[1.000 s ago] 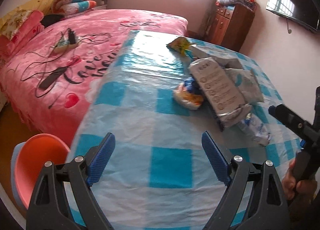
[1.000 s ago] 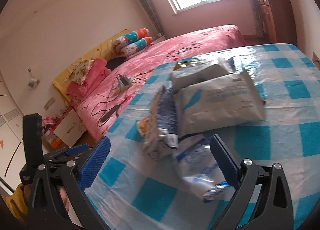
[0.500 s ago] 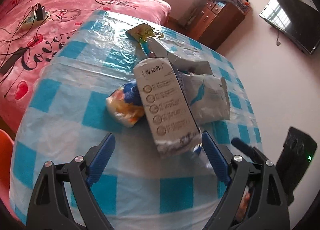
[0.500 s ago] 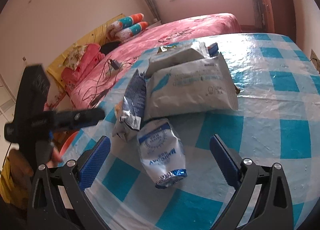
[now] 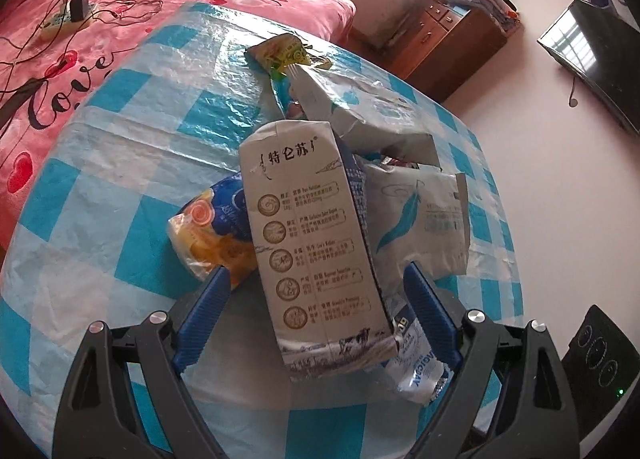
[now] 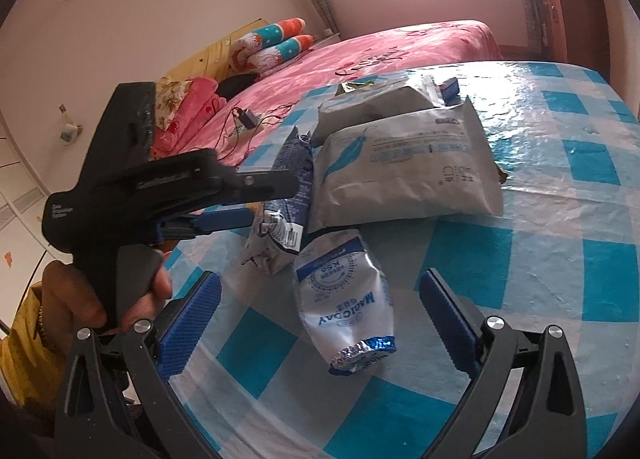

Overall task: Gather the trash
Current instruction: 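Grasp the white printed carton on the table with the left gripper, then lift the printed carton with the left gripper while the right gripper grasps the white mask bag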

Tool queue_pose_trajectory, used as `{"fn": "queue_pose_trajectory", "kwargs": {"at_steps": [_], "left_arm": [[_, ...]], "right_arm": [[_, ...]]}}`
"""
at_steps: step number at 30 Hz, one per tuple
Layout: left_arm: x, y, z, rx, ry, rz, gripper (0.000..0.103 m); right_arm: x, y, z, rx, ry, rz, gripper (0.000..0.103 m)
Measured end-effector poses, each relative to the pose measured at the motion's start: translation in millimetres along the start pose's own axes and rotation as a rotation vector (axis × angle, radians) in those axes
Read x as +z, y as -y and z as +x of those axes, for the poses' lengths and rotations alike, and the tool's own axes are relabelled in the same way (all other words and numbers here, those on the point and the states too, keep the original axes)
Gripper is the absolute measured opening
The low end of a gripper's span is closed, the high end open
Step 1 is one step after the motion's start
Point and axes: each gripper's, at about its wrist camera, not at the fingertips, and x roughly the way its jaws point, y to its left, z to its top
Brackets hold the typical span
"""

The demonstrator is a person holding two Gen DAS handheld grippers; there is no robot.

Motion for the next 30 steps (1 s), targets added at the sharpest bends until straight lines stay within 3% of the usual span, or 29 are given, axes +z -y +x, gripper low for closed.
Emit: {"fn": "queue_pose_trajectory", "kwargs": {"at_steps": [8, 17, 19, 24, 27, 30], "left_arm": [[2.8, 4.5, 6.4, 0.025, 0.020, 0.011, 0.088], [1.0, 0.9, 8.0, 0.060, 0.050, -0.007, 0.069], [0.3, 0.4, 7.7, 0.060, 0.052, -0.010, 0.060], [-2.1, 0.5, 6.5, 0.071, 0.064, -0.005, 0.059], [-2.8, -2.1, 3.6, 0.069, 0.070, -0.014, 0.058], [-2.2, -6.0, -2.9, 0.060, 0.087, -0.026, 0.057]], "right_arm": [[2.4, -3.0, 2.3, 0.030, -0.013, -0.011, 0.098], [2.2, 0.3, 10.4, 0.025, -0.047, -0.004, 0.098], [2.4, -1.2, 11.8, 0.016, -0.052, -0.012, 0.098], [2.5, -9.0, 17.9, -0.023, -0.071, -0.054, 0.098], [2.0, -11.1, 21.3, -0.042, -0.077, -0.069, 0.096], [1.2, -10.1, 29.5, -0.060, -0.101, -0.078, 0.081]]}}
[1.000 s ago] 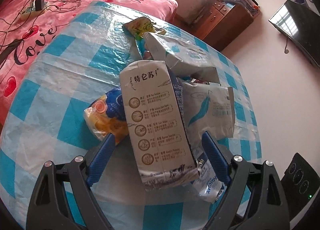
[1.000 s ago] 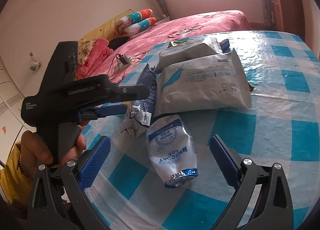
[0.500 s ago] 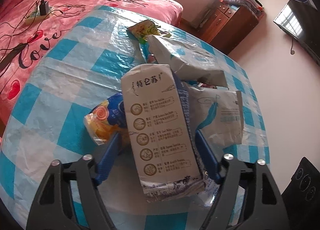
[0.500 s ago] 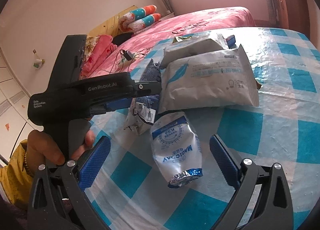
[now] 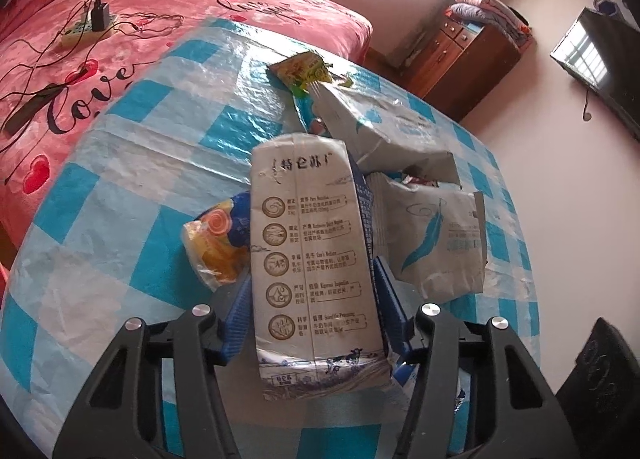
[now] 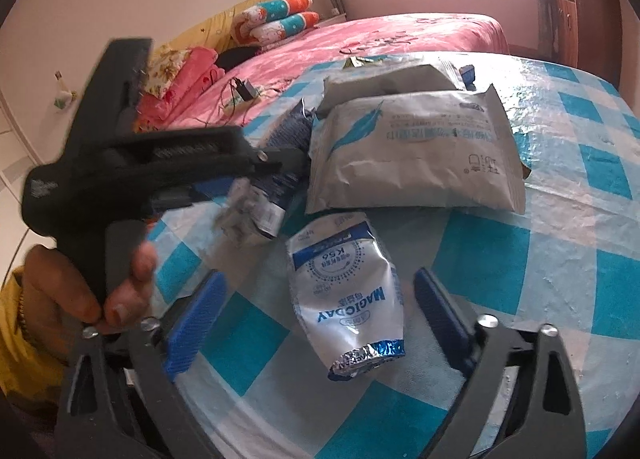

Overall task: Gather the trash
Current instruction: 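Lift the printed carton with the left gripper while the right gripper grasps the white mask bag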

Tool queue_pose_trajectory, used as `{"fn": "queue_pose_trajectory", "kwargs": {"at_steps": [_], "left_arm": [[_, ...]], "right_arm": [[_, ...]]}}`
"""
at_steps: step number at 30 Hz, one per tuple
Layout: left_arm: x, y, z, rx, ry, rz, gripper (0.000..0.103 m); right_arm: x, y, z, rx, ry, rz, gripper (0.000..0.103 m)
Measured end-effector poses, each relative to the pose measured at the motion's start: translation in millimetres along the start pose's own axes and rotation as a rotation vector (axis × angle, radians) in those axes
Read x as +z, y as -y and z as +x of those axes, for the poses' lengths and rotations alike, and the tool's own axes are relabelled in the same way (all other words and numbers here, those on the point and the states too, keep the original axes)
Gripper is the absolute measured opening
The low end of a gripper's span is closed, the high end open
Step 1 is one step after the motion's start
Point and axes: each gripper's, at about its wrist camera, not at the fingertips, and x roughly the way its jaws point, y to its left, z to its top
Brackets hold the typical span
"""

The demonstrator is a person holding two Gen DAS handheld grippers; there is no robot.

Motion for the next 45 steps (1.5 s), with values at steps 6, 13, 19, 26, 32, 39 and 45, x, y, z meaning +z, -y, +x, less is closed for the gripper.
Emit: {"fn": "queue_pose_trajectory", "kwargs": {"at_steps": [6, 13, 19, 26, 32, 39, 45], "left_arm": [[0.5, -5.6, -17.2, -0.028, 0.025, -0.008, 0.056], [-2.3, -12.2, -36.4, -0.056, 0.032, -0.006, 0.056], [-8.1, -19.7, -49.3, -0.076, 0.032, 0.005, 0.056], [-12.4, -35.3, -56.7, -0.092, 0.032, 0.011, 0.056], [-16.1, -55.9, -58.9, -0.092, 0.034, 0.008, 0.056], [-21.2, -79.1, -59.5, -0.104, 0.027, 0.001, 0.056], [-26.5, -93.0, -61.0, -0.128, 0.018, -0.001, 0.056]], "right_arm": [[-0.4, -4.7, 6.9, -0.012, -0.016, -0.027, 0.080], [-0.3, -12.4, 13.5, -0.066, -0.028, -0.071, 0.080], [-0.4, -15.6, 16.5, -0.096, -0.034, -0.090, 0.080], [-1.3, -20.2, 17.8, -0.147, -0.034, -0.104, 0.071], [-0.7, -17.3, 18.0, -0.194, -0.029, -0.099, 0.064], [-2.3, -25.2, 20.3, -0.245, -0.027, -0.144, 0.064], [-1.9, -26.9, 19.3, -0.241, -0.015, -0.155, 0.063]]}}
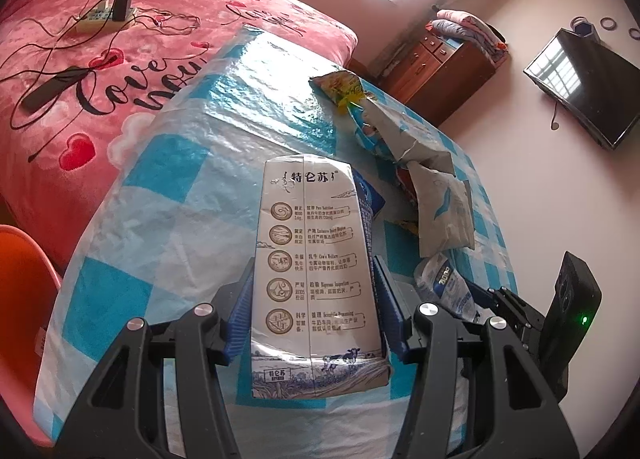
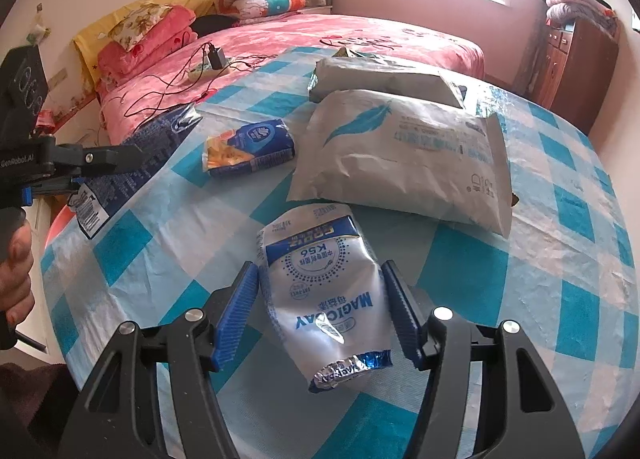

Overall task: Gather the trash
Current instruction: 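Lift the printed carton with the left gripper while the right gripper grasps the white mask bag, then drop the printed carton and mask bag into the orange bucket with both grippers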

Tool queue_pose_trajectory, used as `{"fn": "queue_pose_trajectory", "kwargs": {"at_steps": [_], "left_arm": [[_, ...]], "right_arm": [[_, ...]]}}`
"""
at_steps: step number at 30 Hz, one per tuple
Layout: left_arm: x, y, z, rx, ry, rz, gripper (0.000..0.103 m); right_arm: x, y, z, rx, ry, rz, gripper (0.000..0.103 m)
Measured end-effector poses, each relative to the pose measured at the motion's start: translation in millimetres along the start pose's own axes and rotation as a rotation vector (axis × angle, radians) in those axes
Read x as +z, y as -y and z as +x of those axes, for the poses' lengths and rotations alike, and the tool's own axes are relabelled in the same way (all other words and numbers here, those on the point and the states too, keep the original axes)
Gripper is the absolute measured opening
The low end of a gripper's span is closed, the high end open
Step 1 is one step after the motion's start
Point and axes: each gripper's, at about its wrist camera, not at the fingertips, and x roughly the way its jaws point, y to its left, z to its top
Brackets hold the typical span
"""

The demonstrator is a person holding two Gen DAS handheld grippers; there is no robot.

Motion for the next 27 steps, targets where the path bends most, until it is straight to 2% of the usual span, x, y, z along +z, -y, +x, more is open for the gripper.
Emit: {"fn": "queue_pose_trajectory", "kwargs": {"at_steps": [6, 15, 27], "left_arm": [[-4.2, -15.4, -5.1, -0.021, -0.005, -0.013, 0.056], [-11.7, -40.4, -17.6, -0.044, -0.002, -0.028, 0.056], [-17.7, -72.7, -44.3, -0.043, 0.036, -0.057, 0.056]], "right_arm": [[-2.6, 5.6, -6.1, 0.055, 0.031, 0.082, 0.063], [2.2, -17.0, -14.5, 0.137, 0.040, 0.132, 0.063], [25.5, -55.9, -9.5, 0.309, 0.012, 0.198, 0.063]]}}
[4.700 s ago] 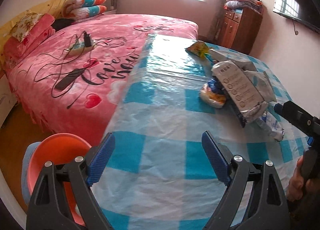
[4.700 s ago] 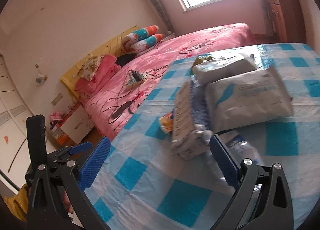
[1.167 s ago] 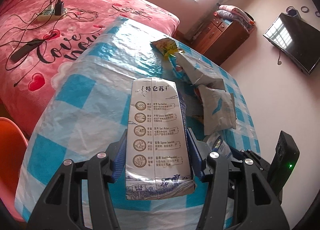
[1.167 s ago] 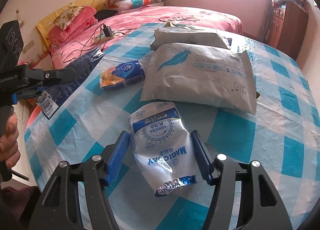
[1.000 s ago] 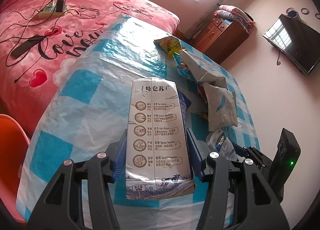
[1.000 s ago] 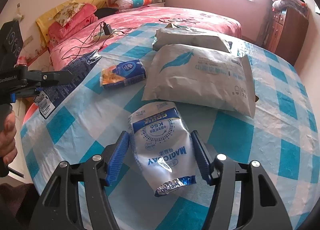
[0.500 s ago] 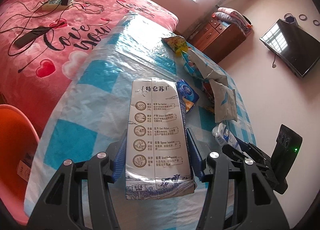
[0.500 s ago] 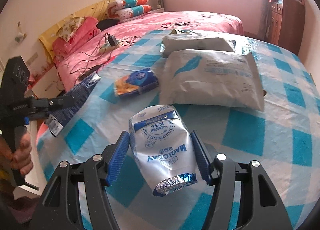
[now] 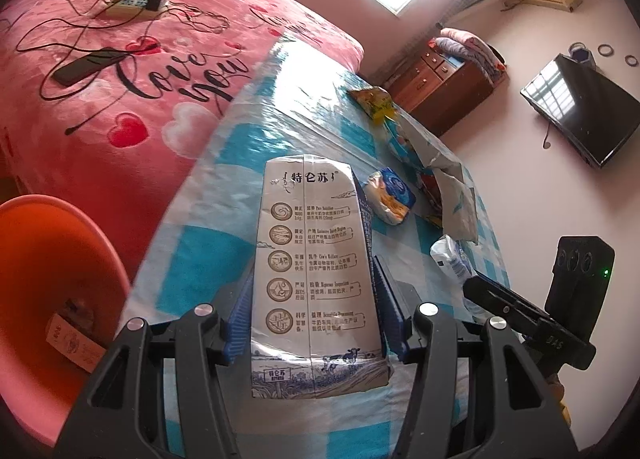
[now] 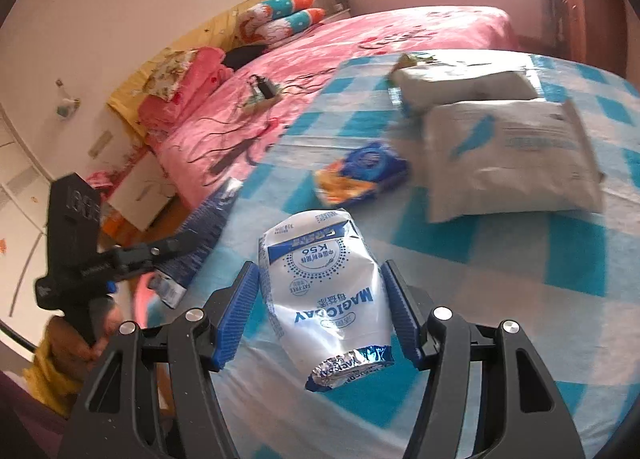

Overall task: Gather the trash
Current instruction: 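Drop the printed carton and mask bag into the orange bucket with both grippers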

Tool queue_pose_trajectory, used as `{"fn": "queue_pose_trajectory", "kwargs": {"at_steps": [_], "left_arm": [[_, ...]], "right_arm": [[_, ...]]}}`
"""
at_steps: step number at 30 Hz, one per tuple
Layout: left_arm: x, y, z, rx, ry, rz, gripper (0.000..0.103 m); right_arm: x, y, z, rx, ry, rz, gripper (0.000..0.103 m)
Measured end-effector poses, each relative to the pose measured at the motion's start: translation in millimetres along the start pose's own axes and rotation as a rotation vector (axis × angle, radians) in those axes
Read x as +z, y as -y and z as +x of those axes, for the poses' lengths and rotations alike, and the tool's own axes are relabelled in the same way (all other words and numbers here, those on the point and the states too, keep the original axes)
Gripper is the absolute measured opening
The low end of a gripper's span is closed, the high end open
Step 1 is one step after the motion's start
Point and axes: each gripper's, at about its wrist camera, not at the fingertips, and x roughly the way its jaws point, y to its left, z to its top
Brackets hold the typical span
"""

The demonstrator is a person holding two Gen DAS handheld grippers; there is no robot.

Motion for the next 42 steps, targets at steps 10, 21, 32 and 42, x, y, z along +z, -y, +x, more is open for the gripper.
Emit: {"fn": "queue_pose_trajectory", "kwargs": {"at_steps": [10, 21, 32, 42], "left_arm": [[-0.4, -41.0, -40.6, 0.042, 0.066, -0.061, 0.056], [-17.0, -120.1, -85.1, 0.188, 0.108, -0.180, 0.056], [-41.8, -186.9, -96.2, 0.366, 0.086, -0.322, 0.075], [-31.0, -166.2, -94.7, 0.400, 0.108, -0.241, 0.077]], "right_arm": [[18.9, -70.7, 42.0, 0.152, -0.073, -0.052, 0.063], [28.2, -155.7, 97.4, 0.286, -0.172, -0.155, 0.063], [28.2, -192.4, 145.8, 0.313, -0.226, -0.119, 0.090], [26.5, -150.3, 102.9, 0.172, -0.090, -0.104, 0.090]]}}
